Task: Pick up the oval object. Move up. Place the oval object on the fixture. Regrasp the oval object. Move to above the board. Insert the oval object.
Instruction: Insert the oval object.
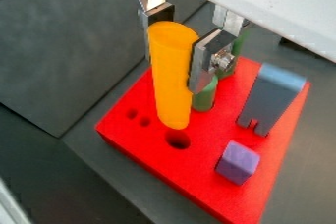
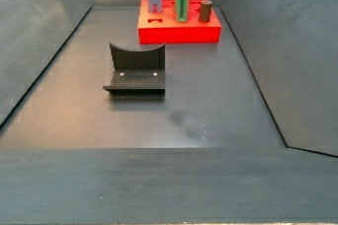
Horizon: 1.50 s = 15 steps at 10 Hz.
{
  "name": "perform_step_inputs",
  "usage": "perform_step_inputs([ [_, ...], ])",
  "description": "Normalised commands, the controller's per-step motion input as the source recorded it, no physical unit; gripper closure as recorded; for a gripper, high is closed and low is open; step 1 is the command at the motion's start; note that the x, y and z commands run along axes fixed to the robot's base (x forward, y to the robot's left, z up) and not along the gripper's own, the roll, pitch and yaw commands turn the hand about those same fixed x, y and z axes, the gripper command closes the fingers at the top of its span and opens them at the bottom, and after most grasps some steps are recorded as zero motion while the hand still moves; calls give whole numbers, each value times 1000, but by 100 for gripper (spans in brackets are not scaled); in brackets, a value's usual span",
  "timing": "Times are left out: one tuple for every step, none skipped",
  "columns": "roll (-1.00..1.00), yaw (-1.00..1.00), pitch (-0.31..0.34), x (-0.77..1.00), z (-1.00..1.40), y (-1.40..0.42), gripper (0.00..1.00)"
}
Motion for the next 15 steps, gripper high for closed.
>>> perform_step_inputs([
  [183,-149,0,29,-671,109,100],
  [199,-143,0,0,-594,103,100],
  [149,-123,-17,14,-629,0,100],
  [107,-106,-56,223,-640,-6,100],
  [120,-131,0,157,-480,0,100],
  [96,-166,0,0,-311,26,100],
  [44,-177,0,0,-163,14,100],
  [0,-194,0,-23,-129,0,100],
  [0,-194,0,-97,-143,0,100],
  [-23,-180,-47,-286,-217,0,100],
  [-76,-114,-73,-263,-257,0,100],
  [-101,-9,-89,-109,-334,-17,100],
  [-43,0,-66,0,-414,0,100],
  [-7,0,-31,234,-526,0,100],
  [-20,0,0,394,-569,0,100],
])
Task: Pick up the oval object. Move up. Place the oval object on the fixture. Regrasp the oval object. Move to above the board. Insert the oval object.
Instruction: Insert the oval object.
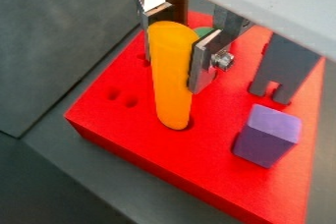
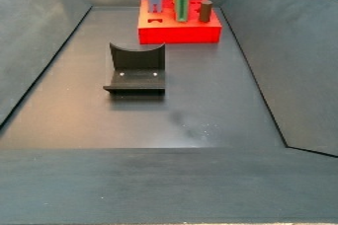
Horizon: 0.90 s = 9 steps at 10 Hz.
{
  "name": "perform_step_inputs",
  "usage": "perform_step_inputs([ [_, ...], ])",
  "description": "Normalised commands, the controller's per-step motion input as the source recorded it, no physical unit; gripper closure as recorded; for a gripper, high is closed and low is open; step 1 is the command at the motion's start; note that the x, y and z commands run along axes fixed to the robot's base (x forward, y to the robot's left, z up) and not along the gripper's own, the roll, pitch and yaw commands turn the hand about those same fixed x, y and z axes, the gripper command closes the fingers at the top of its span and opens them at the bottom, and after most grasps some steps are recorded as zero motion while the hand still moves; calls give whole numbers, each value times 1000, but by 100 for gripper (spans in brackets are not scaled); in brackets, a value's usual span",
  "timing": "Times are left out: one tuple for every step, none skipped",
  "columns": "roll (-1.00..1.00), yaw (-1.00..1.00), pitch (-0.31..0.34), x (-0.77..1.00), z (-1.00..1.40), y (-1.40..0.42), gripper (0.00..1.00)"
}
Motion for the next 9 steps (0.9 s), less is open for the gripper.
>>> perform_step_inputs([
  [-43,0,-37,351,-583,0,100],
  [-73,0,-66,306,-586,0,100],
  [-21,0,-111,106,-606,-14,100],
  [0,0,-113,0,-591,-14,100],
  [0,0,-93,0,-583,0,100],
  [0,0,-74,0,-451,0,100],
  [-36,-20,-61,-17,-220,0,100],
  [-60,0,-124,-180,-109,37,100],
  [0,0,-4,0,0,0,100],
])
